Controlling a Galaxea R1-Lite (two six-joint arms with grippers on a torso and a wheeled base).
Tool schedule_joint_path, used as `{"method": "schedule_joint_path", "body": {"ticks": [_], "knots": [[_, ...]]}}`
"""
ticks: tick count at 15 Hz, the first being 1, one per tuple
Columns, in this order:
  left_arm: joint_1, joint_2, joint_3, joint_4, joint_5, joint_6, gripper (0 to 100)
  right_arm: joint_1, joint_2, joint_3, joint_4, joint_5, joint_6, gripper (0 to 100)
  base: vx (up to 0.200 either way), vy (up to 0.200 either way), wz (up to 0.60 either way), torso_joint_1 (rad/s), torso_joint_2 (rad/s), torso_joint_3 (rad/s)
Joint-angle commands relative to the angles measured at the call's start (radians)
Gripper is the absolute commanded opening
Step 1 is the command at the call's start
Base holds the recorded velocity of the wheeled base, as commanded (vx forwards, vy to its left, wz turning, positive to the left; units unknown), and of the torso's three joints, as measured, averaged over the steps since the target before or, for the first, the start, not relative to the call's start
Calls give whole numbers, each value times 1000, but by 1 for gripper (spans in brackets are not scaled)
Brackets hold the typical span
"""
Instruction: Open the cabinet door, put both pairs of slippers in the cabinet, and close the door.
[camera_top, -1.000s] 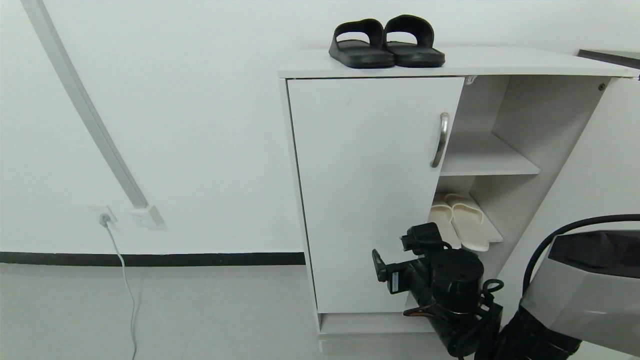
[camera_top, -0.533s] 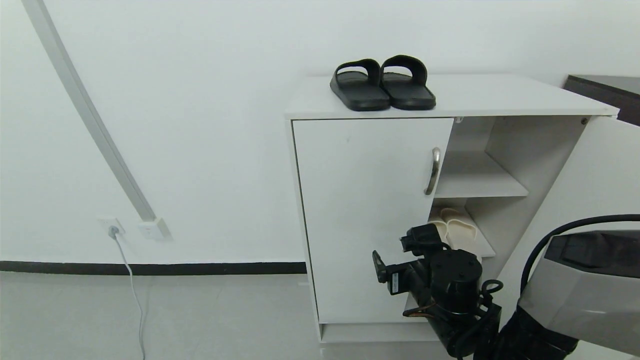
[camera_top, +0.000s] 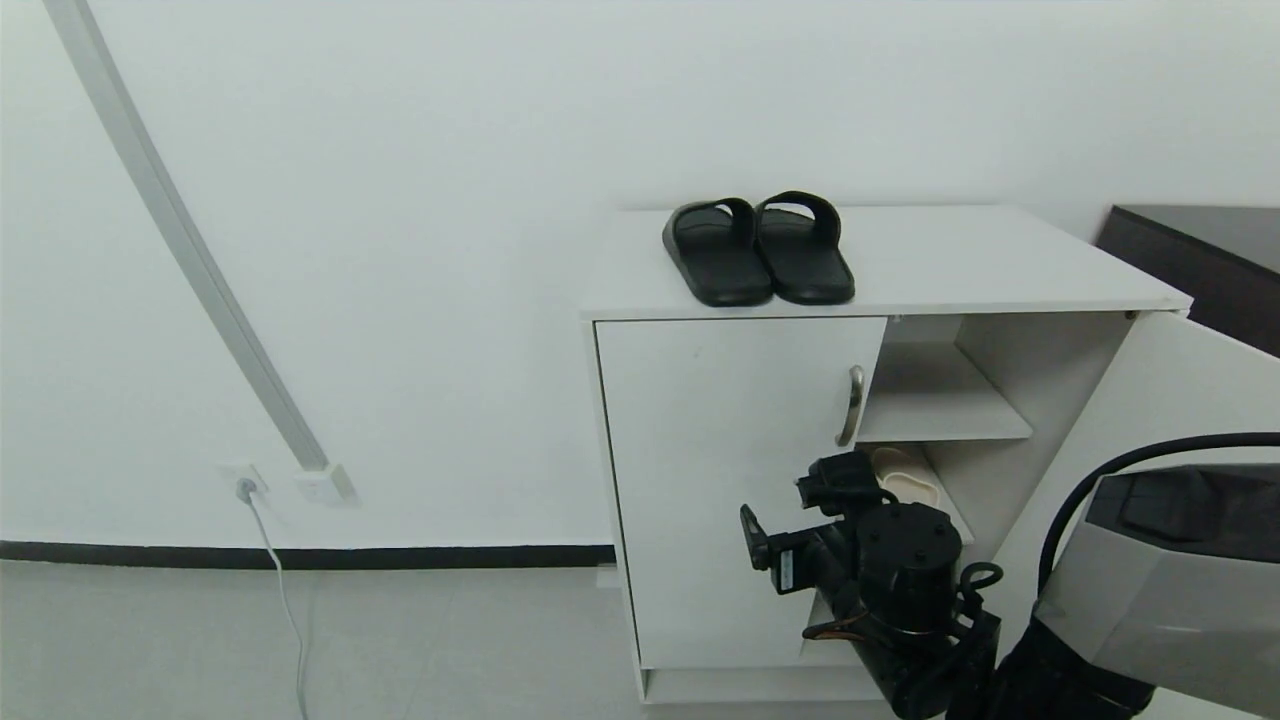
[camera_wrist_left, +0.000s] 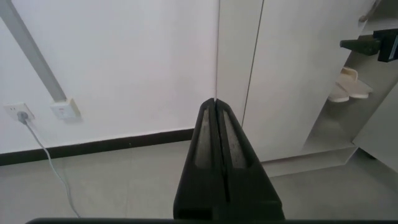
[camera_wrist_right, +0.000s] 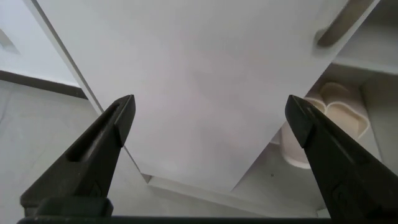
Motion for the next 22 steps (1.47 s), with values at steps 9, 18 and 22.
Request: {"method": "schedule_joint_path", "body": {"ticks": [9,18,22], "knots": [[0,2,0,0,3,0,0,2,5,-2,-1,0,0,100,0,0,0,196,-511,-318],[0,2,0,0,3,0,0,2,3,-2,-5,0,0,100,0,0,0,247,-570,-321],[0,2,0,0,3,0,0,-11,3,6,-51,28,-17,100,0,0,0,159,-349,-194]]}}
